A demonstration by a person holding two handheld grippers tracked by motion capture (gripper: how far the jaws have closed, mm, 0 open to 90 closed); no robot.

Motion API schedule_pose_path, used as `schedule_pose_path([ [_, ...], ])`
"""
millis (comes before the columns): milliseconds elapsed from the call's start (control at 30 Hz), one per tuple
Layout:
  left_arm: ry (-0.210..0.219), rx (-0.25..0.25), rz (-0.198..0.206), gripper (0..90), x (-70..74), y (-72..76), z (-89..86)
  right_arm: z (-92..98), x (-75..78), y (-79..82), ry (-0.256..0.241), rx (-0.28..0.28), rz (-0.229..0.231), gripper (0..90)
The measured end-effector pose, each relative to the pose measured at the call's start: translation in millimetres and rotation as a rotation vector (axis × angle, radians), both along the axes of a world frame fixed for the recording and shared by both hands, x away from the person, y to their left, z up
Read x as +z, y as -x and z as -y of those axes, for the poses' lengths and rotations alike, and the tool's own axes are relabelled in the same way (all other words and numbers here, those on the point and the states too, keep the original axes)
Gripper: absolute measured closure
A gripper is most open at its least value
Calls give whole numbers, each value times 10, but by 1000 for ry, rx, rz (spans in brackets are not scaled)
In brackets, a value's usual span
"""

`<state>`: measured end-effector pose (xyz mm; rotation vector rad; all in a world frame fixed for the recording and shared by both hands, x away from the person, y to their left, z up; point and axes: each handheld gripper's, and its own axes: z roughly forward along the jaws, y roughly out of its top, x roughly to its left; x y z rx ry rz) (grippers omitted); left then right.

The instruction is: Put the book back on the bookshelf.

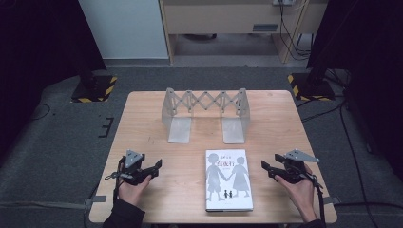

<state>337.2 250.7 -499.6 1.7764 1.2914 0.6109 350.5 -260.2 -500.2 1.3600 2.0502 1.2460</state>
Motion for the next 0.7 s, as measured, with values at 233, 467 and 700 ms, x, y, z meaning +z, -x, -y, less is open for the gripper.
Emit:
schedule_pose_path([
  [233, 12, -56, 5, 229, 18, 35, 158, -82, 31, 32, -23, 28, 2, 313],
  [467, 35, -110, 2, 238, 32, 68, 337, -197, 28, 54, -26, 68, -6, 308],
  [700, 46, -159, 1, 258, 42, 114, 547, -265, 14, 65, -44, 86, -11, 308],
])
